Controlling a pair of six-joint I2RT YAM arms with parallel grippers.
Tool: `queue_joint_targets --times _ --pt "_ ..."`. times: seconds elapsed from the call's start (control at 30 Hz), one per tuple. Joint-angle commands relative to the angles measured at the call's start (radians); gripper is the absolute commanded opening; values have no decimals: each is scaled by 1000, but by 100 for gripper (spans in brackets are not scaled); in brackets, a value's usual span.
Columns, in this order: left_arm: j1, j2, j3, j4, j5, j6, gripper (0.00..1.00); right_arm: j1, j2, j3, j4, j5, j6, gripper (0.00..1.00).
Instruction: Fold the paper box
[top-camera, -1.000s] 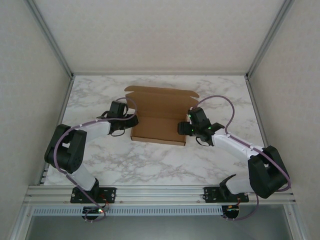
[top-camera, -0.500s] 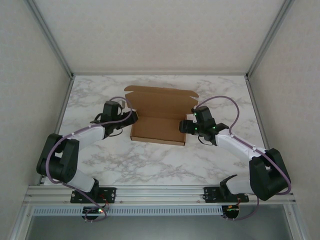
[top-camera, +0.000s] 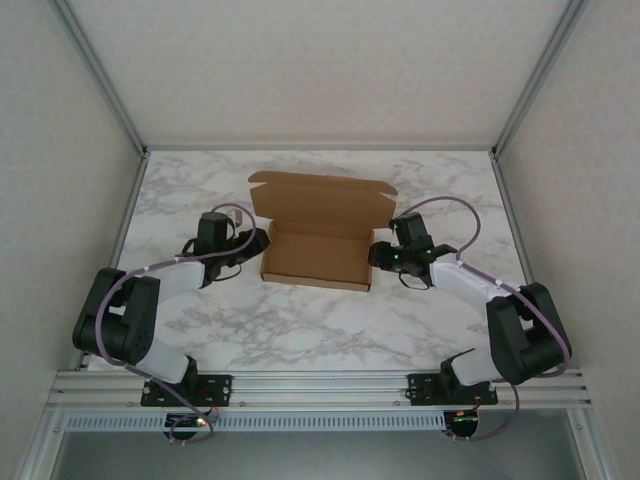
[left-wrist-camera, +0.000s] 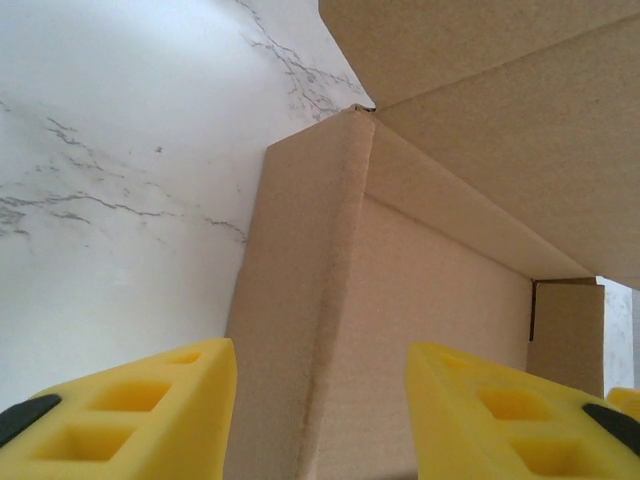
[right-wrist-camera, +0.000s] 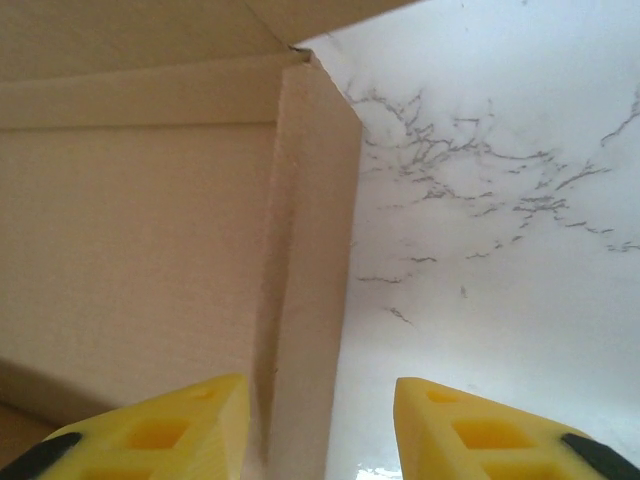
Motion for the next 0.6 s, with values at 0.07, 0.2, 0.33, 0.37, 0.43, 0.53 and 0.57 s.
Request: queue_joint_targets --times 0.07,0.2,0.33,0.37,0.43,0.53,0.57 --pt "3 31 -22 41 15 -27 45 -13 36 -8 28 -13 1 35" --pt "2 55 -33 69 11 -33 44 -15 56 -7 31 -14 -3 31" --pt "2 79 -39 67 9 -35 41 -16 94 1 11 -12 -15 30" --pt "2 82 -39 63 7 -35 40 -15 99 3 6 -15 -17 29" --pt "3 87 -38 56 4 -32 40 -15 88 -1 1 -16 -17 28" --pt "3 81 -35 52 -7 -28 39 -15 18 -14 -9 3 -14 30" --pt "3 79 -33 52 -9 -27 39 -16 -6 -14 -14 6 -13 31"
